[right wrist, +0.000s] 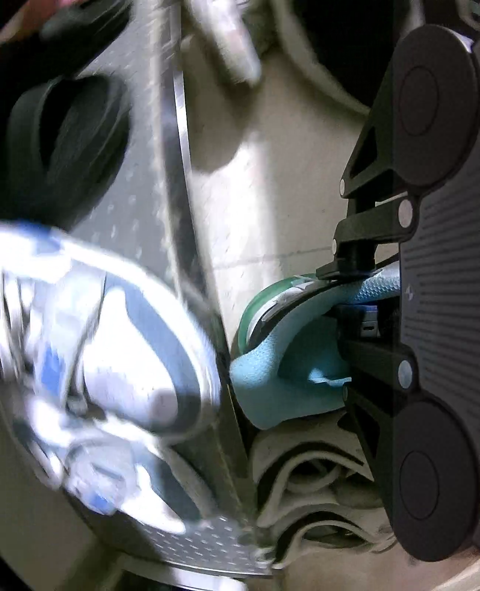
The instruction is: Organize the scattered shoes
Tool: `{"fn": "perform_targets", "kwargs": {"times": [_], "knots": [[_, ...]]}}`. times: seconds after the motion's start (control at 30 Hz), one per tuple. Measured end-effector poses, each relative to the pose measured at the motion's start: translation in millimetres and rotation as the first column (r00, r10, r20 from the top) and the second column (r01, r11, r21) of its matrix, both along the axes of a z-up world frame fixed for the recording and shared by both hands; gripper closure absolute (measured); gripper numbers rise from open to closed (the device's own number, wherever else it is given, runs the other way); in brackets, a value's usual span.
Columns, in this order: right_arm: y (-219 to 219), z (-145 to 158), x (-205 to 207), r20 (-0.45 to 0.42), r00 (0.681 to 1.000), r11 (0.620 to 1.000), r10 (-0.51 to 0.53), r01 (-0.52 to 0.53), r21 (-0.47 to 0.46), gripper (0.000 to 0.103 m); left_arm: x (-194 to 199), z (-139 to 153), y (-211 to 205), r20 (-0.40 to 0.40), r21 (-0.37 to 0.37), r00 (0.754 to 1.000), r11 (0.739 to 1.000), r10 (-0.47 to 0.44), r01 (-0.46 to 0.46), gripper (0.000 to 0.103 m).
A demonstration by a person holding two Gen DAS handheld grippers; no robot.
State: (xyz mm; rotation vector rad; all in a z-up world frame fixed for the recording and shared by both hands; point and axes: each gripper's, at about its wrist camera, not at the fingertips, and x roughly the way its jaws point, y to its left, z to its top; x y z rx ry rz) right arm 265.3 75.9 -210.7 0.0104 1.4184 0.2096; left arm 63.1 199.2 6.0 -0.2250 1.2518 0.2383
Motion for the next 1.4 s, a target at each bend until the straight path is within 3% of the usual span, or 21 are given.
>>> {"fn": "perform_targets", "kwargs": {"times": [0.03,0.1,0.27,0.33,0.43,0.6,0.73,0.77,0.83,0.93,1.1,1.3,1.4], "knots": [[-1,0,3,-0.011,1.0,1.0,-0.006,0.006,0.003,0.062,0,0,-1,-0.001,0.001,1.0,1.0,-0.002,0.002,0.008],[-10,10,6,-0.02,0.998,0.997,-0.064,0.065,0.033,0.039,2,1,-5,0.007,0.007,1.0,1.0,-0.014,0.014,0.008],[-39,61,4,-0.005,0.998,0.997,-0.059,0.059,0.059,0.031,2,11,-19,0.074,0.03,0.995,0.997,-0.072,0.07,0.008],[-68,74,-7,-0.006,0.997,0.994,-0.078,0.078,0.07,0.031,1,14,-29,0.099,0.039,0.988,0.993,-0.115,0.111,0.008],[-111,95,-23,-0.009,0.994,0.99,-0.108,0.108,0.087,0.021,-1,10,-46,0.109,0.039,0.977,0.983,-0.183,0.179,0.007],[-183,129,-50,-0.014,0.988,0.981,-0.156,0.157,0.114,0.017,-5,-4,-79,0.104,0.029,0.949,0.954,-0.298,0.297,0.007],[-241,156,-71,-0.019,0.981,0.971,-0.195,0.195,0.136,0.014,-9,-22,-113,0.071,0.009,0.914,0.917,-0.399,0.399,0.007],[-255,162,-77,-0.021,0.979,0.968,-0.204,0.205,0.142,0.016,-10,-26,-119,0.067,-0.005,0.912,0.914,-0.404,0.406,0.007],[-283,175,-87,-0.025,0.974,0.962,-0.225,0.226,0.153,0.029,-11,-31,-128,0.068,-0.032,0.906,0.907,-0.418,0.421,0.009],[-289,161,-89,-0.062,0.961,0.947,-0.268,0.275,0.166,0.041,-11,-36,-155,0.074,-0.056,0.871,0.87,-0.486,0.49,0.01],[-292,132,-96,-0.122,0.958,0.959,-0.258,0.269,0.086,0.036,-8,-42,-197,0.044,-0.02,0.811,0.811,-0.584,0.585,0.01],[-295,104,-104,-0.139,0.929,0.938,-0.342,0.347,0.014,0.038,-5,-43,-201,0.035,-0.007,0.799,0.799,-0.6,0.601,0.009],[-286,84,-110,-0.02,0.929,0.927,-0.369,0.367,-0.084,0.04,-5,-42,-191,0.035,-0.001,0.808,0.808,-0.588,0.589,0.009]]}}
